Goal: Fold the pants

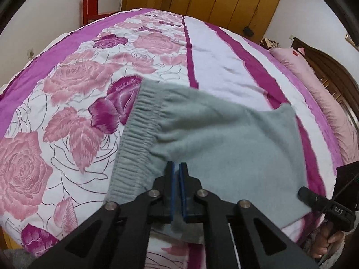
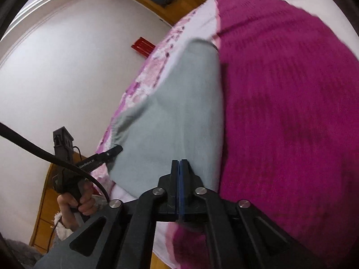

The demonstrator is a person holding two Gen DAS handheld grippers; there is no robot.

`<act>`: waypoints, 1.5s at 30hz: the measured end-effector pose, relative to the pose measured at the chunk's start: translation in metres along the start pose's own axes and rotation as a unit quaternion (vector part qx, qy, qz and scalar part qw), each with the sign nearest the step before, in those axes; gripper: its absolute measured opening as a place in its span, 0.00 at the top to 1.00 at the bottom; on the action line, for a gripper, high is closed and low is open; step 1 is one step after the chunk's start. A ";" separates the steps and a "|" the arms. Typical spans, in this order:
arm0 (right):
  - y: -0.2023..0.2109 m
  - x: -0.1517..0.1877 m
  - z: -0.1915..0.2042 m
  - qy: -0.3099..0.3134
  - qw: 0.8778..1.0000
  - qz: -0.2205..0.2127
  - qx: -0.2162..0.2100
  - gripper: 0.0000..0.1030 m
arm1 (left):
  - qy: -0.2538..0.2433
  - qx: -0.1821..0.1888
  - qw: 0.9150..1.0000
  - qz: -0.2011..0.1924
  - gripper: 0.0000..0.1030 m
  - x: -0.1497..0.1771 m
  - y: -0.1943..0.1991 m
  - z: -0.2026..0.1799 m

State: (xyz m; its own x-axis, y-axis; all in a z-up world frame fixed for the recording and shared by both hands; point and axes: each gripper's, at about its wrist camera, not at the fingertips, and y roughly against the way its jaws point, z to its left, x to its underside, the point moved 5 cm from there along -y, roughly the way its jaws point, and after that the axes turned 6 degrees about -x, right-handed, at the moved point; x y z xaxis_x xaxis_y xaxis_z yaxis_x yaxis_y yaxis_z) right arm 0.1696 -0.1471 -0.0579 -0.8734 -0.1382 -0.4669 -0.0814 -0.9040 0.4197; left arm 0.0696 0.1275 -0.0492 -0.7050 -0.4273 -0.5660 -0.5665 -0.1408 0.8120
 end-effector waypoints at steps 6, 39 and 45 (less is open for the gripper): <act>-0.031 -0.021 -0.009 0.014 0.998 0.059 -0.016 1.00 | -0.021 0.037 0.999 -0.010 0.93 -0.022 -0.001 -0.027; 0.005 -0.059 -0.043 -0.038 0.999 -0.009 0.031 0.61 | 0.016 0.030 0.999 -0.008 0.73 -0.057 -0.010 -0.003; -0.013 -0.062 -0.066 -0.058 0.998 0.004 0.018 0.58 | 0.037 0.065 0.997 -0.021 0.73 -0.031 -0.017 0.002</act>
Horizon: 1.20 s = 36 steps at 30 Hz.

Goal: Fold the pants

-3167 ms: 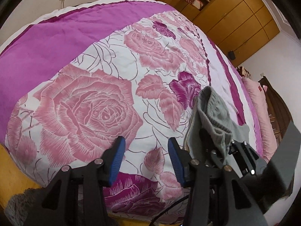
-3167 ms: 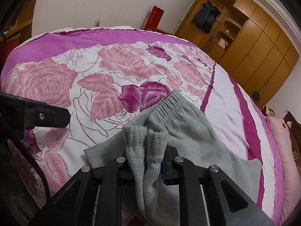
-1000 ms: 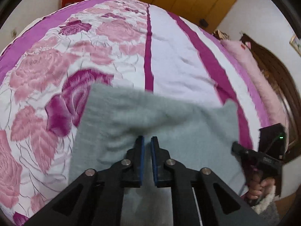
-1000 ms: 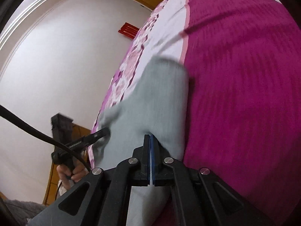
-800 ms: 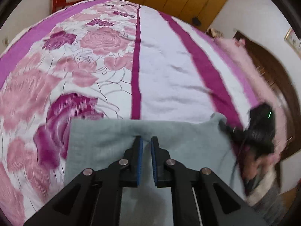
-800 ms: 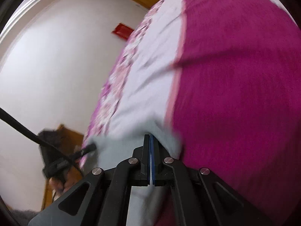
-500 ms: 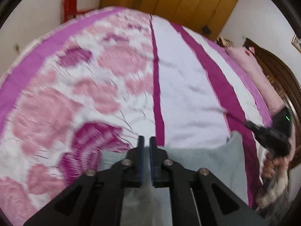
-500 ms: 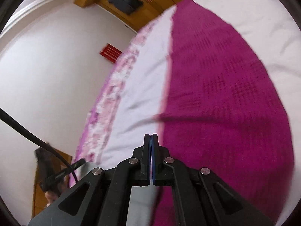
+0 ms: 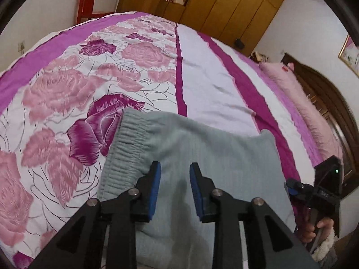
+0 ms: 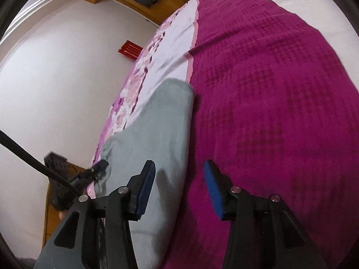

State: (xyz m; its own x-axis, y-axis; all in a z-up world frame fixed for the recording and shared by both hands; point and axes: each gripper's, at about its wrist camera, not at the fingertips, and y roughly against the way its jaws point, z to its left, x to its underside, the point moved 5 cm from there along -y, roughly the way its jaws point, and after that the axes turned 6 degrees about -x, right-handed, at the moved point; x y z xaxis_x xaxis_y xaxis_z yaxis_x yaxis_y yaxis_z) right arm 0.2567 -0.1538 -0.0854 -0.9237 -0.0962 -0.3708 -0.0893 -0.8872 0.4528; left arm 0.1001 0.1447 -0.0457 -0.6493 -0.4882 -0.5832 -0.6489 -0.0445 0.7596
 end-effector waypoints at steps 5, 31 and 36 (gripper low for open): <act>-0.033 -0.039 -0.004 -0.024 0.999 0.021 -0.026 0.58 | 0.017 0.017 1.000 -0.001 0.73 -0.002 0.000 0.003; 0.098 -0.176 -0.139 -0.081 0.996 0.019 0.021 0.78 | -0.114 0.030 0.993 0.020 0.73 -0.035 -0.039 -0.176; 0.115 -0.124 -0.139 -0.094 0.995 0.018 -0.029 0.69 | -0.148 0.039 0.988 0.019 0.73 -0.028 -0.036 -0.218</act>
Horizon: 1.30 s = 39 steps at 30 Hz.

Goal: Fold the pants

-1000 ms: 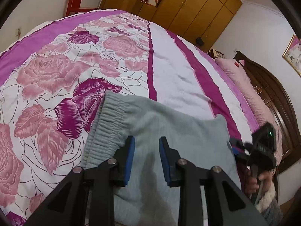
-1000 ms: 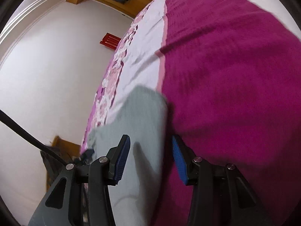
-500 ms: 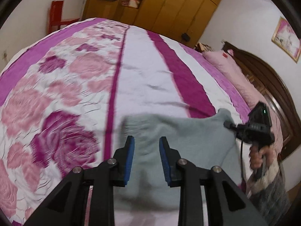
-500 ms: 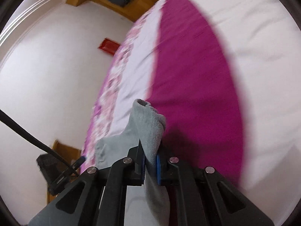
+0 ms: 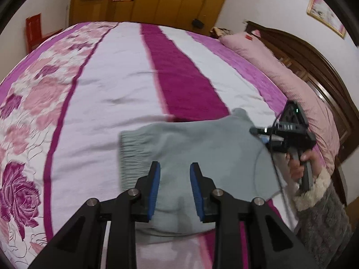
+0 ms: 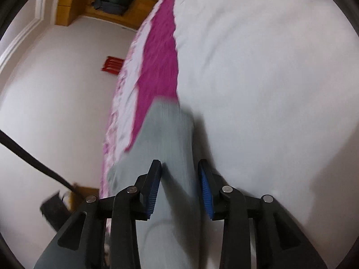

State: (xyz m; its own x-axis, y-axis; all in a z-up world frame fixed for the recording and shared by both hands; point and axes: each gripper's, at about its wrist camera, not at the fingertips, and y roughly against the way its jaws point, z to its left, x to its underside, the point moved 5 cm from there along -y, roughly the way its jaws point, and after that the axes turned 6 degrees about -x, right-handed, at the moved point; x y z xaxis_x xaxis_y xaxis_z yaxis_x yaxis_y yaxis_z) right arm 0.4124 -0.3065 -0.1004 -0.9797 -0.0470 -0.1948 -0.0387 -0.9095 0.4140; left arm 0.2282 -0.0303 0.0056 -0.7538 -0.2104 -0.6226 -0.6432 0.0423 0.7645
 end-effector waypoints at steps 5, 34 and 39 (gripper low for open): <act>0.029 0.072 0.001 -0.030 0.998 -0.049 -0.036 0.69 | -0.011 0.007 1.000 0.008 0.73 0.004 -0.005 -0.026; 0.047 0.134 0.014 -0.015 0.970 -0.239 0.047 0.90 | 0.005 -0.036 0.998 0.044 0.97 0.080 -0.072 -0.112; 0.043 0.131 0.035 0.039 0.964 -0.219 0.149 0.92 | -0.017 -0.055 0.998 0.030 0.97 0.082 -0.069 -0.119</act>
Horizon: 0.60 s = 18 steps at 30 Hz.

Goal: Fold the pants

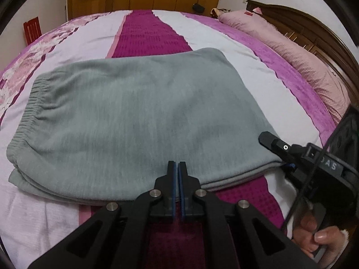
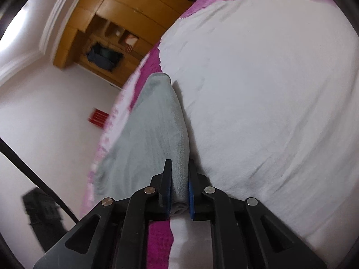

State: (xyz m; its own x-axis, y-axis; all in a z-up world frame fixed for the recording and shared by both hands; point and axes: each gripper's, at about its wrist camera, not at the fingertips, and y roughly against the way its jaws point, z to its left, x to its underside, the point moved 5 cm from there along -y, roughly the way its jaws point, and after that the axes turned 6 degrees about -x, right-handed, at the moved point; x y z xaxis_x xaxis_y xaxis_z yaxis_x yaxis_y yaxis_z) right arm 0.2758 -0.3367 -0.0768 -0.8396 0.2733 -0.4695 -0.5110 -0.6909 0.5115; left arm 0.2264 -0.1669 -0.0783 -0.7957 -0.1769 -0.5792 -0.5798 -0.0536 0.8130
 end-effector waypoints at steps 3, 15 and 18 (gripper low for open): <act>0.006 -0.006 0.045 0.125 0.988 -0.003 0.090 0.93 | 0.015 0.030 0.999 -0.005 0.97 0.002 0.010 0.009; -0.006 0.059 0.223 0.480 0.862 -0.050 0.155 0.93 | 0.143 0.161 0.976 0.031 0.98 0.009 0.005 0.051; -0.011 0.071 0.231 0.509 0.844 -0.043 0.167 0.93 | 0.184 0.192 0.963 0.048 0.98 0.018 0.019 0.085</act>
State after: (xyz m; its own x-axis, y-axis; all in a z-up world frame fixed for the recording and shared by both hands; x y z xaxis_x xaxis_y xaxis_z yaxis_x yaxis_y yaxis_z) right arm 0.1792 -0.1553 0.0503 -0.2907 -0.5204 -0.8029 -0.7276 -0.4247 0.5387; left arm 0.1860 -0.0872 -0.0787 -0.7738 -0.5038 -0.3841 -0.5850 0.3354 0.7385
